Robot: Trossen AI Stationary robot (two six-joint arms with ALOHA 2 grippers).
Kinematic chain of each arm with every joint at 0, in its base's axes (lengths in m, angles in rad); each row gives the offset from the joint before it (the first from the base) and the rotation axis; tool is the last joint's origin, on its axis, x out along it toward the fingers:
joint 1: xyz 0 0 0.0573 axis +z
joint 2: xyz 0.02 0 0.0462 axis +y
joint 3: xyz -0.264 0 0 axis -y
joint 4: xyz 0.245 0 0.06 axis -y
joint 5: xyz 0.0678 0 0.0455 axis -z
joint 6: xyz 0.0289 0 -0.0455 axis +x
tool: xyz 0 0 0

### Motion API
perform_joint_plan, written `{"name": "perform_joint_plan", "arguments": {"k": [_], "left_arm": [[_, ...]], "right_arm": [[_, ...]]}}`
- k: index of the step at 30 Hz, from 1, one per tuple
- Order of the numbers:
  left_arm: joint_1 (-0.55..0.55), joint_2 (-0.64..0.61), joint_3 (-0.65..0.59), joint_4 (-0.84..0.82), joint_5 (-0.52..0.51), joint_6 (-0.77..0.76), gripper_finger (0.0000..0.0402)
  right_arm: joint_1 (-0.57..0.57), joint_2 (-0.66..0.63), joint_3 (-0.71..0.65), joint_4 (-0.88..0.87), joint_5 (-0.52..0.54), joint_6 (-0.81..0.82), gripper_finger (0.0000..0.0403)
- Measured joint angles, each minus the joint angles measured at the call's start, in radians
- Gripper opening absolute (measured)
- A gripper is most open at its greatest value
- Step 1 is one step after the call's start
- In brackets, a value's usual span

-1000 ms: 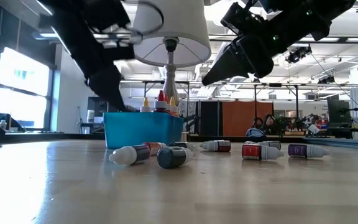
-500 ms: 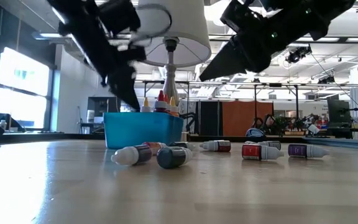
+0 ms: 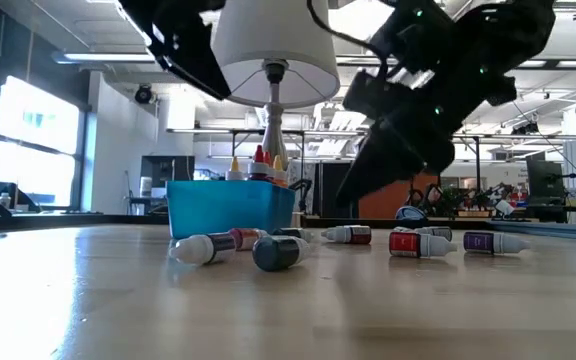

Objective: Pick & Place food coloring
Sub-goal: Put the small red food coloring bottle into the blue bin

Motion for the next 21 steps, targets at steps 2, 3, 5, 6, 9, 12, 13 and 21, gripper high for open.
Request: {"name": "perform_joint_plan", "arguments": {"k": [2,3,5,6,9,12,13,21], "left_arm": [[-0.019,-0.001,0.004,0.001,-0.008,0.0,0.0149],[-0.027,-0.001,0.005,-0.001,-0.009,0.0,0.0149],[-0.036,-0.001,0.005,-0.008,-0.008,-0.002,0.0149],[-0.041,-0.001,0.005,-0.014,-0.011,-0.008,0.0149],[-0.04,-0.001,0.004,-0.046,-0.013,-0.037,0.0149],[-0.038,-0.001,0.004,-0.07,-0.026,-0.062,0.0149],[-0.038,0.0,0.004,-0.075,-0.034,-0.063,0.0149],[-0.038,0.0,0.004,-0.077,-0.053,-0.064,0.0149]], "right_arm": [[-0.006,0.012,0.0,-0.015,0.002,0.01,0.0157],[-0.01,0.016,0.0,-0.026,0.007,0.011,0.0157],[-0.017,0.017,0.0,-0.06,0.022,0.011,0.0157],[-0.02,0.017,0.0,-0.078,0.025,0.012,0.0157],[-0.031,0.017,0.0,-0.105,0.0,0.013,0.0157],[-0.044,0.017,0.0,-0.124,-0.001,0.013,0.0157],[-0.05,0.017,0.0,-0.124,-0.002,0.013,0.0157],[-0.066,0.075,0.003,-0.107,-0.046,0.01,0.0148]]}}
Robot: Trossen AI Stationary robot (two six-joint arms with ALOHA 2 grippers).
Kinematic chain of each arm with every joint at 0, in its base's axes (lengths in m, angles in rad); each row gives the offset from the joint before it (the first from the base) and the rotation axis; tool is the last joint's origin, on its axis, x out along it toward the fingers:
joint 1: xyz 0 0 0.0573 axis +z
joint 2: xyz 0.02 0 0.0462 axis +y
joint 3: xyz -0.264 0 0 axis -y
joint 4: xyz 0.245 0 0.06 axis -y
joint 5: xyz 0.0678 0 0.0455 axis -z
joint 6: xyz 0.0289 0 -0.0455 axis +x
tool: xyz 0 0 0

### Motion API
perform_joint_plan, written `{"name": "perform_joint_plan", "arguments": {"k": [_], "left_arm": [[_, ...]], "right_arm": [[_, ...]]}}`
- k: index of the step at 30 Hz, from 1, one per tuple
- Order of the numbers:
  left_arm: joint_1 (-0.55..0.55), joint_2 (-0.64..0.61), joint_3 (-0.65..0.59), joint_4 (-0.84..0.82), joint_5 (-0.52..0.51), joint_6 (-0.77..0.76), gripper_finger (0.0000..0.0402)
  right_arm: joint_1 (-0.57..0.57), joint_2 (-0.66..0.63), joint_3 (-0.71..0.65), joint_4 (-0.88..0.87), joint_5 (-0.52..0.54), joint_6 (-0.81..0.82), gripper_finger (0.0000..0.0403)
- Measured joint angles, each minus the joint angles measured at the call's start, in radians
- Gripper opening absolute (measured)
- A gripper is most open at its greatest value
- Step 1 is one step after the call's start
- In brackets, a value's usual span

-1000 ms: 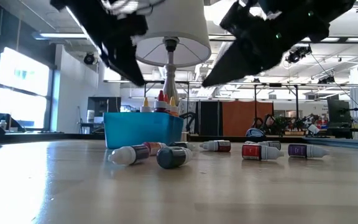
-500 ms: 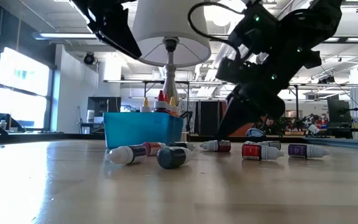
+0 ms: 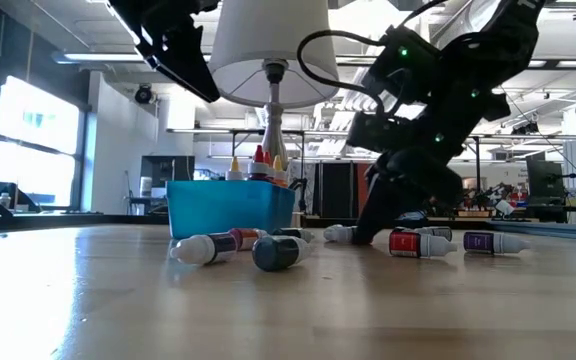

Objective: Pick & Place food coloring
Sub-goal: Put the small red food coloring bottle into the blue bin

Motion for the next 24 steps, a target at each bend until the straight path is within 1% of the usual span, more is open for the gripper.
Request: {"name": "perform_joint_plan", "arguments": {"k": [4,8,10,12,15,19,21,24], "left_arm": [[0.0,0.0,0.0,0.0,-0.012,0.0,0.0149],[0.0,0.0,0.0,-0.001,-0.012,0.0,0.0149],[0.0,0.0,0.0,-0.004,-0.012,0.0,0.0149],[0.0,0.0,0.0,-0.011,-0.013,0.0,0.0149],[0.0,0.0,0.0,-0.017,-0.041,0.002,0.0149],[0.0,0.001,0.0,-0.022,-0.107,0.004,0.0149],[0.0,0.001,0.0,-0.023,-0.133,0.004,0.0149],[0.0,-0.004,0.0,-0.026,-0.142,0.003,0.0149]], "right_arm": [[0.0,0.008,0.002,0.007,0.004,0.0,0.0126],[0.003,-0.013,0.005,-0.002,-0.017,-0.013,0.0084],[0.005,-0.026,0.018,-0.01,-0.023,-0.022,0.0064],[0.011,-0.039,0.052,0.0,-0.017,-0.033,0.0057],[0.028,-0.041,0.133,0.003,0.03,-0.047,0.0056],[0.052,-0.02,0.272,0.006,0.08,-0.144,0.0066],[0.058,0.006,0.345,-0.027,0.091,-0.163,0.007],[0.057,0.065,0.454,-0.11,0.153,-0.076,0.0067]]}}
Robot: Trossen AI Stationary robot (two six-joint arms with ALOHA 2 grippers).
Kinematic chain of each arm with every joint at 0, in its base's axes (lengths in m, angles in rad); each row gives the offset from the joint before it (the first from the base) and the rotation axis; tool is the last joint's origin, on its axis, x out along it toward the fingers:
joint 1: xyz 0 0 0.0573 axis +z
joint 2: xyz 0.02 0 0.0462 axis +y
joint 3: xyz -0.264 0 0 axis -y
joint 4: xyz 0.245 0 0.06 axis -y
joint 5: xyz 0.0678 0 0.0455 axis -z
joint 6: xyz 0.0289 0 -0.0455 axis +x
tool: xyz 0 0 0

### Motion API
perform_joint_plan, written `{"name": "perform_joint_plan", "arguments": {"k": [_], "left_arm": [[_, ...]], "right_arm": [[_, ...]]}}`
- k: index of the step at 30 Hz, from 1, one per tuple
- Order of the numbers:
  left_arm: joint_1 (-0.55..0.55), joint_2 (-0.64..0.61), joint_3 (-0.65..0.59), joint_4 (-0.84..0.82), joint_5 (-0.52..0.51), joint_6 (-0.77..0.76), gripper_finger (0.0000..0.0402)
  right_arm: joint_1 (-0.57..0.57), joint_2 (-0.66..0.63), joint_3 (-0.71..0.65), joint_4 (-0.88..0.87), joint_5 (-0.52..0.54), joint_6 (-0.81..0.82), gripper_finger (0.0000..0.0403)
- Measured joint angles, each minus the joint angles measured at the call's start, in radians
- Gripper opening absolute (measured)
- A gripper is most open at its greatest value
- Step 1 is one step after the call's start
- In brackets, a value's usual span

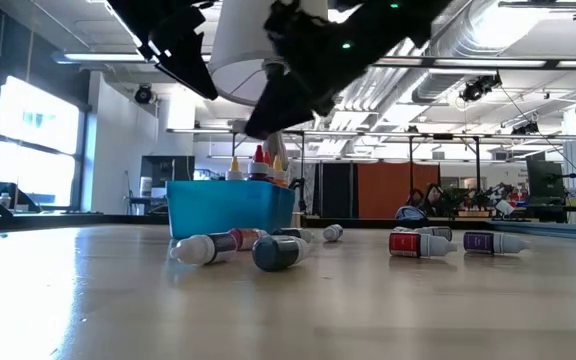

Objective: Pick & Place food coloring
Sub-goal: Put the small red food coloring bottle into the blue bin, then put the small pink food coloring bottle into the blue bin

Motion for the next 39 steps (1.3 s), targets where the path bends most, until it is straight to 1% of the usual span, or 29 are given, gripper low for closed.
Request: {"name": "perform_joint_plan", "arguments": {"k": [4,8,12,16,20,24,26,29,31,34,36,39], "left_arm": [[0.0,-0.001,0.0,-0.002,-0.003,-0.003,0.0149],[0.0,-0.001,0.0,-0.026,-0.003,-0.003,0.0149],[0.0,-0.001,0.0,-0.059,-0.003,-0.004,0.0149],[0.0,-0.001,0.0,-0.079,-0.004,-0.027,0.0149],[0.0,-0.001,0.0,-0.083,-0.022,-0.029,0.0149],[0.0,-0.001,0.0,-0.083,-0.022,-0.03,0.0149],[-0.001,-0.001,0.0,-0.083,-0.003,-0.035,0.0149],[-0.011,-0.001,0.0,-0.119,0.045,-0.076,0.0149],[-0.032,-0.001,0.0,-0.139,0.044,-0.105,0.0149],[-0.081,-0.001,0.0,-0.148,0.046,-0.147,0.0149],[-0.126,-0.001,-0.002,-0.112,0.064,-0.171,0.0149],[-0.186,0.006,-0.041,0.049,0.114,-0.192,0.0149]], "right_arm": [[-0.01,0.096,0.13,-0.135,0.037,-0.001,0.0064],[-0.019,0.197,0.234,-0.265,0.026,0.023,0.0066],[-0.031,0.254,0.323,-0.35,0.026,0.024,0.0068],[-0.038,0.264,0.344,-0.357,0.027,0.018,0.0085],[-0.042,0.264,0.345,-0.358,0.019,0.018,0.0121],[-0.04,0.264,0.345,-0.364,-0.011,0.026,0.0153],[-0.029,0.248,0.344,-0.384,-0.016,0.024,0.0161],[-0.001,0.192,0.343,-0.436,-0.008,0.023,0.0163],[0.021,0.141,0.343,-0.516,0.007,0.029,0.0161],[0.052,0.062,0.343,-0.652,0.032,0.095,0.0156],[0.068,0.018,0.343,-0.75,0.035,0.145,0.0154],[0.091,-0.007,0.344,-0.88,0.09,0.232,0.0152]]}}
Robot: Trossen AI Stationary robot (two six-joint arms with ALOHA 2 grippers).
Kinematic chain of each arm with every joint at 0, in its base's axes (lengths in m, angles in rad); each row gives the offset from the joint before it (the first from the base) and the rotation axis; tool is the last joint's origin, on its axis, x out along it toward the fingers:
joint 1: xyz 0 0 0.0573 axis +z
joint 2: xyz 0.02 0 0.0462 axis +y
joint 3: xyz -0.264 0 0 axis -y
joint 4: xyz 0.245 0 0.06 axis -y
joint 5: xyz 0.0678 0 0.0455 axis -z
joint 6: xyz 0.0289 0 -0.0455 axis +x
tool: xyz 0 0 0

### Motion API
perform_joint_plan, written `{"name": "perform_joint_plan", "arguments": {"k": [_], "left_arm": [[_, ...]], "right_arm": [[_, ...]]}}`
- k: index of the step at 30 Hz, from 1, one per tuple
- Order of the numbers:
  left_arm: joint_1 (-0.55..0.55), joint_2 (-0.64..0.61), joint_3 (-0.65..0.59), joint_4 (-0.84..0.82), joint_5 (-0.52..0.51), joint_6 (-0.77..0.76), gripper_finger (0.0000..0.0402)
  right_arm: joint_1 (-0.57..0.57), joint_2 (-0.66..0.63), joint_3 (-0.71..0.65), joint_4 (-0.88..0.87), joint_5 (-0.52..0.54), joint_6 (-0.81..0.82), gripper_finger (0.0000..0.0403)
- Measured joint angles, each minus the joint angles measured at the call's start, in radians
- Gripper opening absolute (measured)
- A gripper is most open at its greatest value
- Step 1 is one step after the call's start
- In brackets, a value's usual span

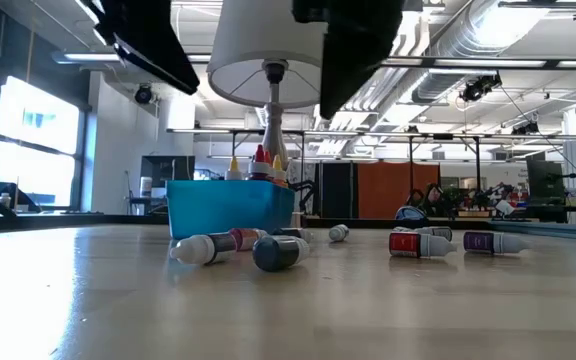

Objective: Pick & Place food coloring
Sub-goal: Put the small pink food coloring bottle into the blue bin

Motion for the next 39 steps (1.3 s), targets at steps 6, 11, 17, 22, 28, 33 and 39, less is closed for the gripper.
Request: {"name": "perform_joint_plan", "arguments": {"k": [6,11,17,22,28,33,39], "left_arm": [[-0.076,0.089,-0.107,0.296,0.07,-0.158,0.0149],[-0.098,0.229,-0.125,0.394,0.139,-0.42,0.0149],[-0.096,0.417,-0.066,0.438,0.217,-0.539,0.0149],[-0.096,0.485,0.011,0.435,0.201,-0.54,0.0149],[-0.096,0.485,0.035,0.419,0.182,-0.549,0.0149],[-0.096,0.503,0.034,0.394,0.183,-0.582,0.0149],[-0.096,0.532,0.04,0.389,0.207,-0.581,0.0149]], "right_arm": [[0.03,0.005,0.0,-0.08,0.095,0.106,0.0151],[0.052,0.007,-0.001,-0.064,0.108,0.123,0.0149],[0.069,0.007,-0.001,-0.063,0.155,0.13,0.0149],[0.072,0.007,-0.001,-0.063,0.149,0.13,0.0145],[0.073,0.007,-0.001,-0.065,0.156,0.125,0.0146],[0.073,0.007,-0.001,-0.067,0.155,0.122,0.0143],[0.073,0.007,-0.001,-0.068,0.159,0.114,0.0142]]}}
